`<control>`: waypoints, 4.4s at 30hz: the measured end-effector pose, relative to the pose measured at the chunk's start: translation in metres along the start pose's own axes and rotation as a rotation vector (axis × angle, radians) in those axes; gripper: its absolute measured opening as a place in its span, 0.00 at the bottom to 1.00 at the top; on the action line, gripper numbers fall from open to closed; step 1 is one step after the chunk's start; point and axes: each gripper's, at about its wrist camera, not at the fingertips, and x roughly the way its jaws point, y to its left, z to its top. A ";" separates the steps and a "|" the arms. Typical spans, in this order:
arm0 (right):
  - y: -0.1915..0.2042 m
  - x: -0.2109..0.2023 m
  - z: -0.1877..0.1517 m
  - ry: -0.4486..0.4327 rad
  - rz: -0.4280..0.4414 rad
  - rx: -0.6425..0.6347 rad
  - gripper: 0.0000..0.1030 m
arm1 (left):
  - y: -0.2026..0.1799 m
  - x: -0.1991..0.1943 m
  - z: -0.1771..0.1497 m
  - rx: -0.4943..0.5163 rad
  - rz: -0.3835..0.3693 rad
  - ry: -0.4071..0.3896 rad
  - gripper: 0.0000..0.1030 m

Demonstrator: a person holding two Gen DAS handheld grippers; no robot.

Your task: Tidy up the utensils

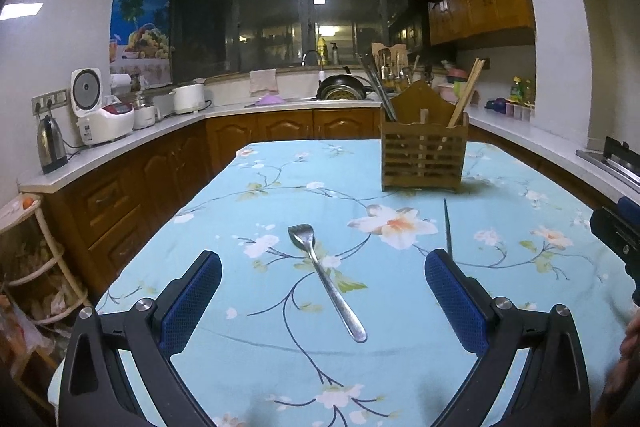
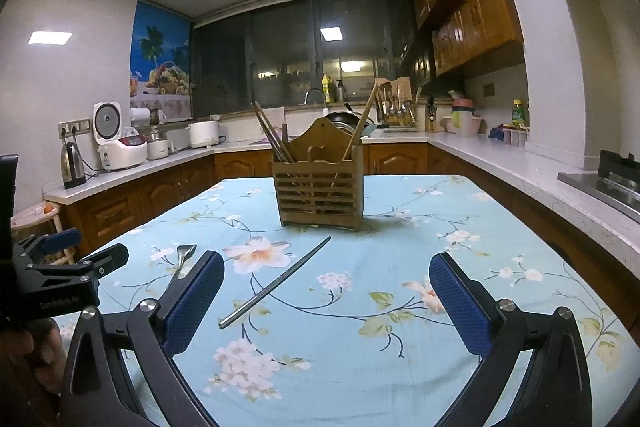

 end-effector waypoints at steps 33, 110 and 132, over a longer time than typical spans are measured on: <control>0.002 -0.003 0.009 -0.016 0.018 0.010 1.00 | -0.006 -0.009 -0.001 0.000 -0.011 -0.008 0.99; 0.004 -0.013 0.021 -0.047 0.033 0.037 1.00 | -0.031 -0.011 0.016 -0.021 -0.029 -0.023 0.99; 0.002 -0.007 0.024 -0.027 0.031 0.042 1.00 | -0.035 -0.007 0.017 -0.032 -0.046 -0.012 0.99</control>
